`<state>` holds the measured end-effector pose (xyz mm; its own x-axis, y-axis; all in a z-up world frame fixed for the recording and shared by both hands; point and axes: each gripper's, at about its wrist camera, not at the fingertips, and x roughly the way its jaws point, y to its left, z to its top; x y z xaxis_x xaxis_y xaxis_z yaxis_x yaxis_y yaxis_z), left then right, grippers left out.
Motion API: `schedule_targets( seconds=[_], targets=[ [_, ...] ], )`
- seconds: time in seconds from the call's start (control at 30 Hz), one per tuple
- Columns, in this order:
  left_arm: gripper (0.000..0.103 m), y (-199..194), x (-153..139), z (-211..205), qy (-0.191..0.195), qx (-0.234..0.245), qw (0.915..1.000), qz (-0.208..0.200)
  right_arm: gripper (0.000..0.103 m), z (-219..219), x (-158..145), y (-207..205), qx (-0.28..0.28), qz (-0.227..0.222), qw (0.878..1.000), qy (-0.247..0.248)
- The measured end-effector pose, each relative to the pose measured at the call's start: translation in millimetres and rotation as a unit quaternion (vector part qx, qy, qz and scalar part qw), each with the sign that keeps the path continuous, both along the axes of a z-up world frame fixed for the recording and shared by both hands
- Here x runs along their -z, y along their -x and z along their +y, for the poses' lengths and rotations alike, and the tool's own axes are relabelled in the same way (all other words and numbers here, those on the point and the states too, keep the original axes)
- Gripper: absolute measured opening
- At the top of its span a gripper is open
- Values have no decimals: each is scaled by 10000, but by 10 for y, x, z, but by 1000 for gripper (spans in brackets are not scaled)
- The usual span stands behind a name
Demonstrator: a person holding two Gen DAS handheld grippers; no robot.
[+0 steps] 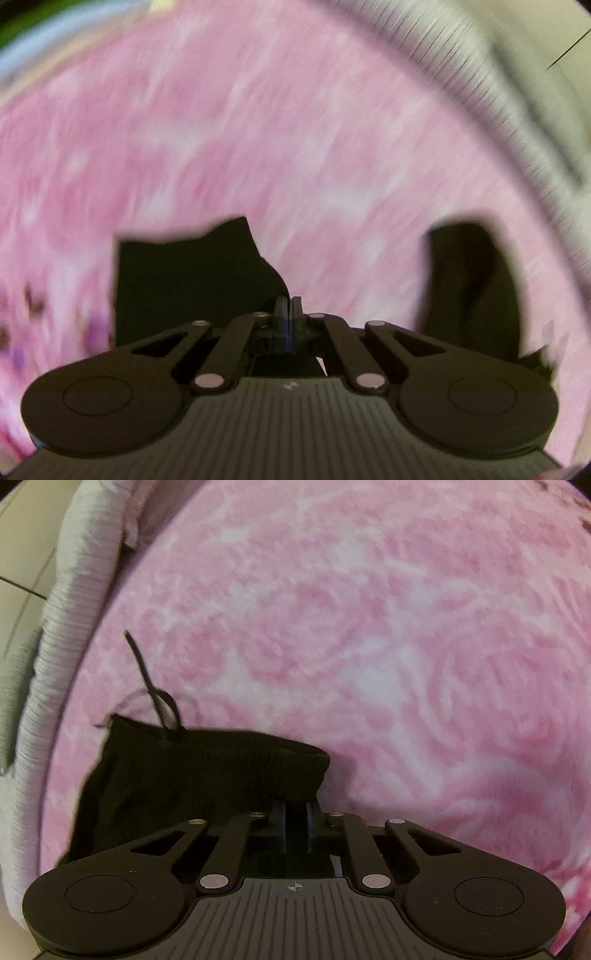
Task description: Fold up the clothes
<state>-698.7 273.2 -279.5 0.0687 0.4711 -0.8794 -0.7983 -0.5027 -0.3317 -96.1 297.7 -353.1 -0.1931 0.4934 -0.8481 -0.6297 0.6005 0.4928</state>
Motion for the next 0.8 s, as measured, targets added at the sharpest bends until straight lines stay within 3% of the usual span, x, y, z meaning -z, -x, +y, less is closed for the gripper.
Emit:
schedule_targets(
  seconds=[0.1,0.2,0.27,0.33,0.4,0.5,0.57,0.67,0.77,0.8],
  targets=[
    [0,150,-618,59,-1004,-56,9949,-51,8,29,-358,-55,139,132,9965,-810],
    [0,285,-1174,-104,-1905,-197,9814,-89,8,40,-738,-80,83,304,9885,-1482],
    [0,394,-1464,-387,-2319,-393,9719,-55,8,-8,-979,-82,-26,431,9799,-1946],
    [0,511,-1579,-740,-2473,-675,9666,-16,8,-148,-1173,-66,-121,547,9698,-2374],
    [0,631,-1469,-1114,-2253,-992,9692,18,8,-346,-1219,-97,-76,661,9634,-2595],
    [0,827,-920,-1669,-1557,-1624,9742,-150,8,-644,-1017,-208,89,616,9741,-2175],
    [0,902,-405,-1973,-920,-1822,9789,-119,8,-812,-701,-288,214,427,9864,-1570],
    [0,942,306,-2332,55,-2102,9776,-57,8,-1021,-224,-371,382,116,9972,-633],
    [0,927,571,-2472,308,-2068,9779,77,8,-1118,2,-375,325,-131,9991,-221],
    [0,919,541,-2454,211,-1972,9800,135,8,-1124,-11,-364,293,-166,9991,-244]
  ],
)
